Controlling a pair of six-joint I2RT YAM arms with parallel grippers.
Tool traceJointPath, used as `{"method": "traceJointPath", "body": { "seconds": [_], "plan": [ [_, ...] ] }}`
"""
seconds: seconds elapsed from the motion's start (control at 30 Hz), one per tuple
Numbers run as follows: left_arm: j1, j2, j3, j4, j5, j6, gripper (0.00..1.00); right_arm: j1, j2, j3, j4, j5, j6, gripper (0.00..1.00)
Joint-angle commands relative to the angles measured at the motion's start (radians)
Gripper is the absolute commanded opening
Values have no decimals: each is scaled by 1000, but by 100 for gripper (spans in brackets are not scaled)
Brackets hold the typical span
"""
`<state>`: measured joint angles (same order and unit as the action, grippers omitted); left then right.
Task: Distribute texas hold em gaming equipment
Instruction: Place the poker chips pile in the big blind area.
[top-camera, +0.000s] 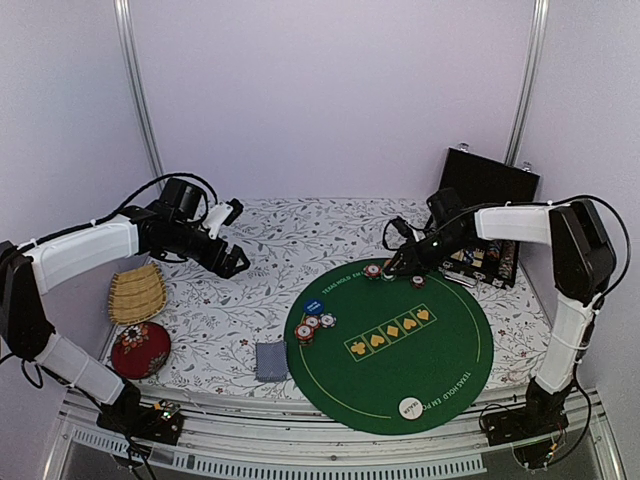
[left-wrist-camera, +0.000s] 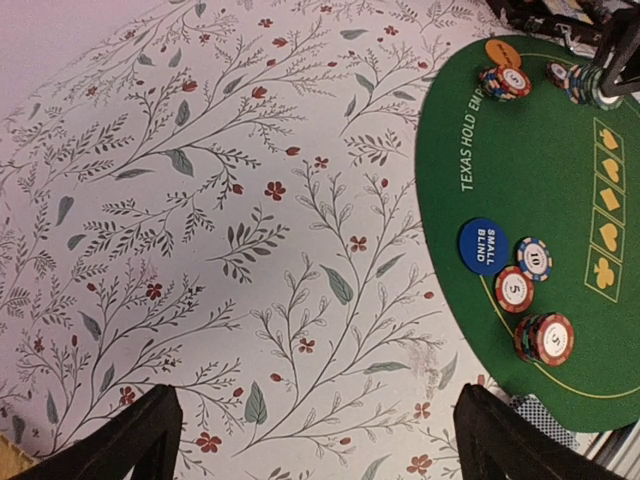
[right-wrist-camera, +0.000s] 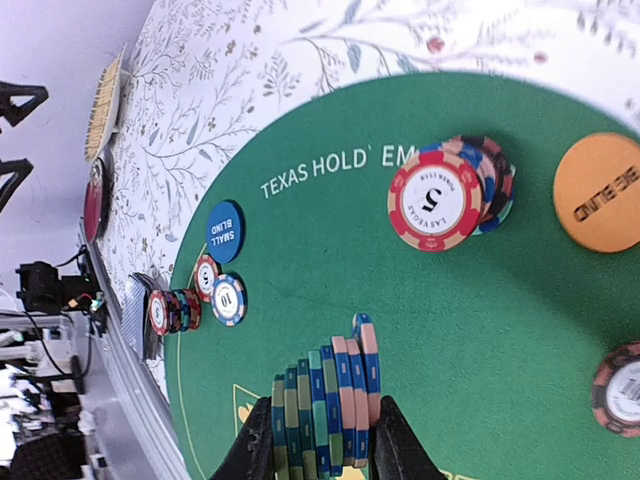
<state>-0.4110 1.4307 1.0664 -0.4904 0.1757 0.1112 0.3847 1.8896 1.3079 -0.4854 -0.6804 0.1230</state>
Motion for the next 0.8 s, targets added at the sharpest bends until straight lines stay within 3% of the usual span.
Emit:
{"method": "traceJointPath", "body": {
  "seconds": [0.0, 0.6, 0.77],
  "plan": [
    [12, -29, -3, 7, 12, -3, 97, -7, 66, -7, 80, -51, 75, 2],
    [12, -29, -3, 7, 14, -4, 97, -25, 197, 41, 81, 28, 63, 3],
    [12, -30, -3, 6, 15, -5, 97, -35, 210, 44, 75, 50, 67, 17]
  ]
}}
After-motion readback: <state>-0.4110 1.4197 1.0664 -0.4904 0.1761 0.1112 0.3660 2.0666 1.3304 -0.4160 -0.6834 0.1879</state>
